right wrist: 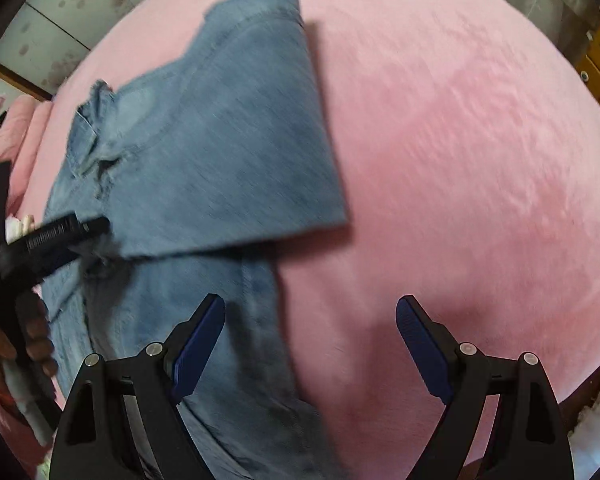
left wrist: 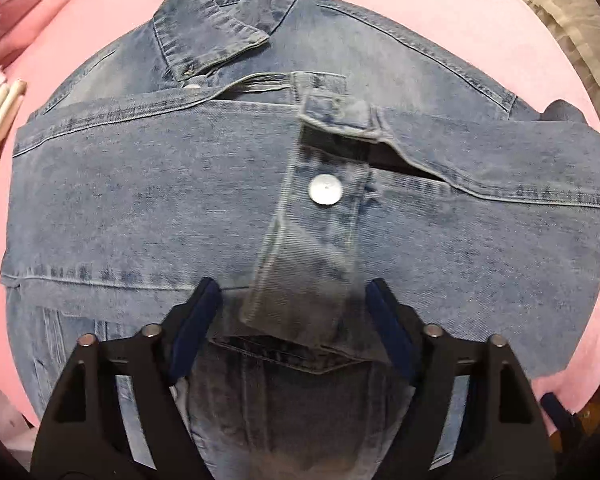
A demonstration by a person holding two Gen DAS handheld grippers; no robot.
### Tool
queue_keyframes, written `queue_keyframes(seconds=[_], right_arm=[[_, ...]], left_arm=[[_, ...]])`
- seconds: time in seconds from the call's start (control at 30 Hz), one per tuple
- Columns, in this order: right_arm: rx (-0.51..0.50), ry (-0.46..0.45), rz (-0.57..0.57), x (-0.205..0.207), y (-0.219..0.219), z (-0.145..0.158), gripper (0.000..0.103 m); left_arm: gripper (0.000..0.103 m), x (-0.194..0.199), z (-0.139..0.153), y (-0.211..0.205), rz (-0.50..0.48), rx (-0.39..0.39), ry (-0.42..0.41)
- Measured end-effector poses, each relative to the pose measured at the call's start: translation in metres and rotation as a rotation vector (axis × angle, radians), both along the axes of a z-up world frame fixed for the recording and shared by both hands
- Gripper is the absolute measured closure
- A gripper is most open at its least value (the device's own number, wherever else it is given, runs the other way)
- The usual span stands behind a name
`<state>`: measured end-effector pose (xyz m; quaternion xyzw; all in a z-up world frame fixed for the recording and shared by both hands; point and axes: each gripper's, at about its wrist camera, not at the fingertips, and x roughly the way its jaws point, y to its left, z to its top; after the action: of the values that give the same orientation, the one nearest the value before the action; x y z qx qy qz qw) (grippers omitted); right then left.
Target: Fold large clothes
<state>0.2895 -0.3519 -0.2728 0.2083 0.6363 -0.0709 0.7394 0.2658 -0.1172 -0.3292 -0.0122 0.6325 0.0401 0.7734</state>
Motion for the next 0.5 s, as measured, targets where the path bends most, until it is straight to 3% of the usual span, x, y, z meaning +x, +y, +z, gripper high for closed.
queue_keyframes(seconds=[0.07,0.1,0.13,0.23,0.37,0.5], right_arm=[[0.007,0.0,0.008,-0.003,-0.002,-0.005,0.014],[0.013,-0.007,0.009,-0.002,-0.004,-0.006,0.014],[0.02,-0.015,0.01,-0.001,-0.006,-0.006,0.014],[0.035,-0.028,0.027,0.004,-0.008,-0.004,0.014],[0.043,-0.04,0.036,0.004,-0.012,-0.001,0.014],[0.045,-0.055,0.054,0.004,-0.011,0.01,0.014]], left_arm=[[0.06,-0.002,0.003,-0.012,-0.033,0.007,-0.019],[0.081,-0.003,0.004,-0.017,-0.045,0.017,-0.027],[0.093,-0.004,0.006,-0.023,-0.058,0.022,-0.032],[0.095,-0.008,0.02,-0.038,-0.067,0.058,-0.102],[0.096,-0.014,0.075,-0.055,-0.123,0.03,-0.342],[0.097,-0.004,0.156,-0.053,-0.135,-0.065,-0.578]])
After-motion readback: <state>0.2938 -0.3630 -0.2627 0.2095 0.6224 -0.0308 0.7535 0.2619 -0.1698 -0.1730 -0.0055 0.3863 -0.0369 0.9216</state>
